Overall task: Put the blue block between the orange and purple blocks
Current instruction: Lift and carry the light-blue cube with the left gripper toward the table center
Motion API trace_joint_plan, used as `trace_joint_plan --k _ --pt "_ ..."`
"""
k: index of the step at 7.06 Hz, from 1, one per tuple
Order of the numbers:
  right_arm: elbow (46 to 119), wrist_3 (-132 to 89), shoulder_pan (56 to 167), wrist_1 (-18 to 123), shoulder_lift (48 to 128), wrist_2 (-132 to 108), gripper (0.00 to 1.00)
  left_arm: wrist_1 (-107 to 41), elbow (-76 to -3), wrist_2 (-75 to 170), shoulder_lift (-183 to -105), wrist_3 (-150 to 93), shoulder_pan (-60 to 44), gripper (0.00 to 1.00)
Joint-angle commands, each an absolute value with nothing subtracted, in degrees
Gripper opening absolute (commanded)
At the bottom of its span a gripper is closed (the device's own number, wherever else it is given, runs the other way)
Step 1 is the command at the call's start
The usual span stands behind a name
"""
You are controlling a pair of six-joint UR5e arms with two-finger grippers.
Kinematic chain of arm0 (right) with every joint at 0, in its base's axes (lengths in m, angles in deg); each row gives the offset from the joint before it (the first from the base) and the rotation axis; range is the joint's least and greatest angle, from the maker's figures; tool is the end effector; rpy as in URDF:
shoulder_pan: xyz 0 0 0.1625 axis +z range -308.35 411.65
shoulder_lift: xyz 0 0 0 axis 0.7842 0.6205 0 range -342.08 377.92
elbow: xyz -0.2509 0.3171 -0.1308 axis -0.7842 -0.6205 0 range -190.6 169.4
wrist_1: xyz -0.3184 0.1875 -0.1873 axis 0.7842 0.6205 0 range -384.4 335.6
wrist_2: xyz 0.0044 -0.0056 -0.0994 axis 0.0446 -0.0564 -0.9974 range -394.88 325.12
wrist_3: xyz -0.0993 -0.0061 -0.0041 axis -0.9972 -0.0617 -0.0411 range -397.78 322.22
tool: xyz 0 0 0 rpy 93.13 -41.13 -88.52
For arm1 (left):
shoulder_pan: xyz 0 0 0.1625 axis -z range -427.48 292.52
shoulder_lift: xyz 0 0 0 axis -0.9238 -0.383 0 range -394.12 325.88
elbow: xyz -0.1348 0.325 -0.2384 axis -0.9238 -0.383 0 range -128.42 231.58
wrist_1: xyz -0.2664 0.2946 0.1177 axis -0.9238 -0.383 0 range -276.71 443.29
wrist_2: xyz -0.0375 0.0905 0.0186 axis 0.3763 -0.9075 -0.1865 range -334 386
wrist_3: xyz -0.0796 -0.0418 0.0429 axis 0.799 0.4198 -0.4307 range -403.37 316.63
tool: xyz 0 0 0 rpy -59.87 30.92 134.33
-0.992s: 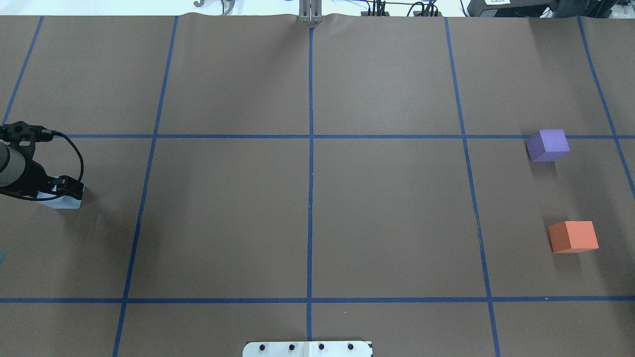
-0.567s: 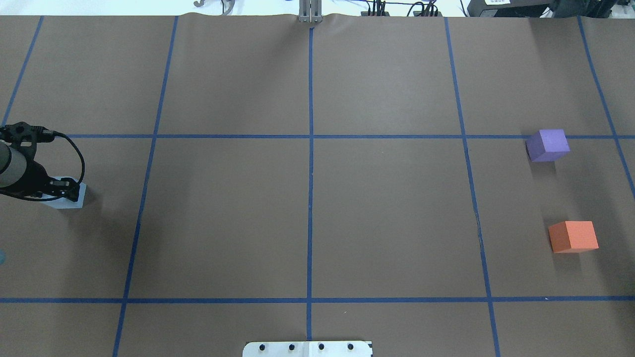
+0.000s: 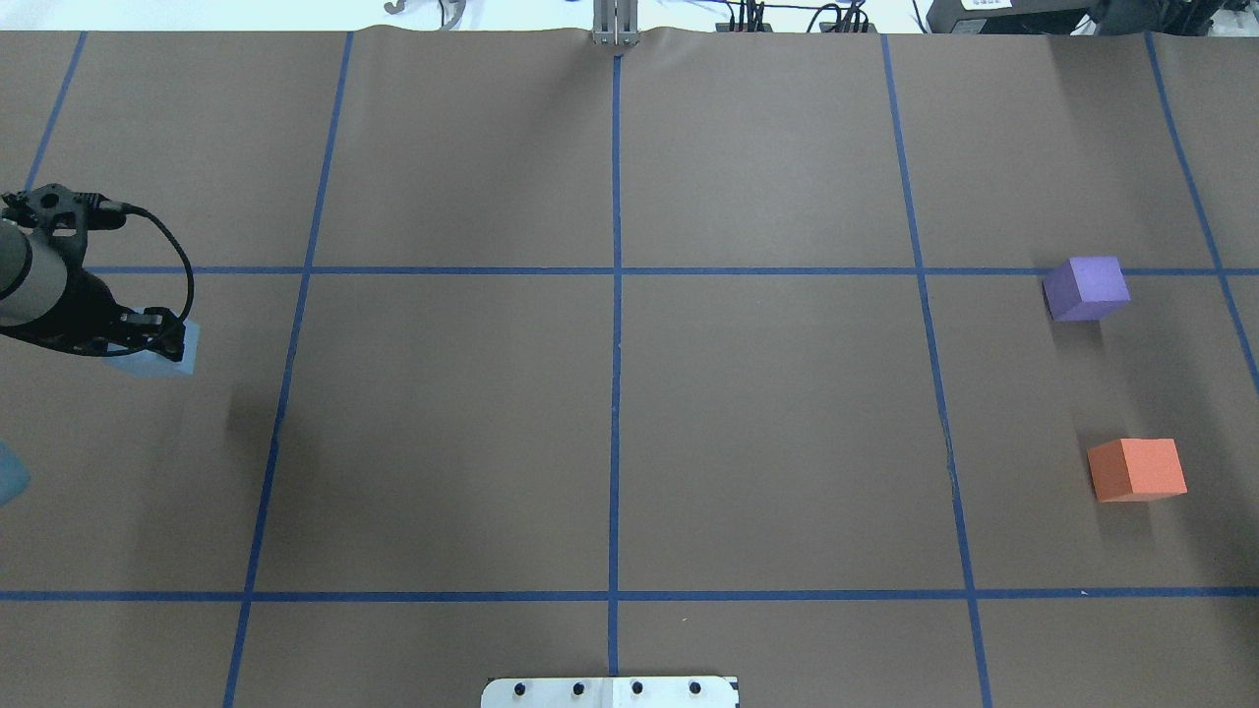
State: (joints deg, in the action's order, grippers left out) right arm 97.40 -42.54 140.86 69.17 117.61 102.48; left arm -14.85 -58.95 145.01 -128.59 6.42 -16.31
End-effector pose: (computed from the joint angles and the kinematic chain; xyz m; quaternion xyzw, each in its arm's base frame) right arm 0.0543 -0.4223 0.5837 0.0518 -0.3998 -0.0608 0.9131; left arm 0.2597 -0.4582 0.4389 0.0298 0.3646 -0.0175 0.9305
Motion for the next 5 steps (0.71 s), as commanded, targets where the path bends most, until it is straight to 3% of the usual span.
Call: trace_joint_plan --k 1,3,5 --pt "96.0 -42.7 140.9 68.7 117.7 103.1 1.00 -0.3 -61.1 146.8 -142.6 8.4 -16.5 0.00" --pt "96.0 -42.4 140.9 68.5 117.3 103.2 1.00 0.7 -59.7 147.7 -152.4 17.2 -22.3 0.00" --pt "96.0 -42.4 140.9 68.5 116.8 103.2 1.00 1.8 -51.0 144.9 -165.5 23.3 -27.9 0.00"
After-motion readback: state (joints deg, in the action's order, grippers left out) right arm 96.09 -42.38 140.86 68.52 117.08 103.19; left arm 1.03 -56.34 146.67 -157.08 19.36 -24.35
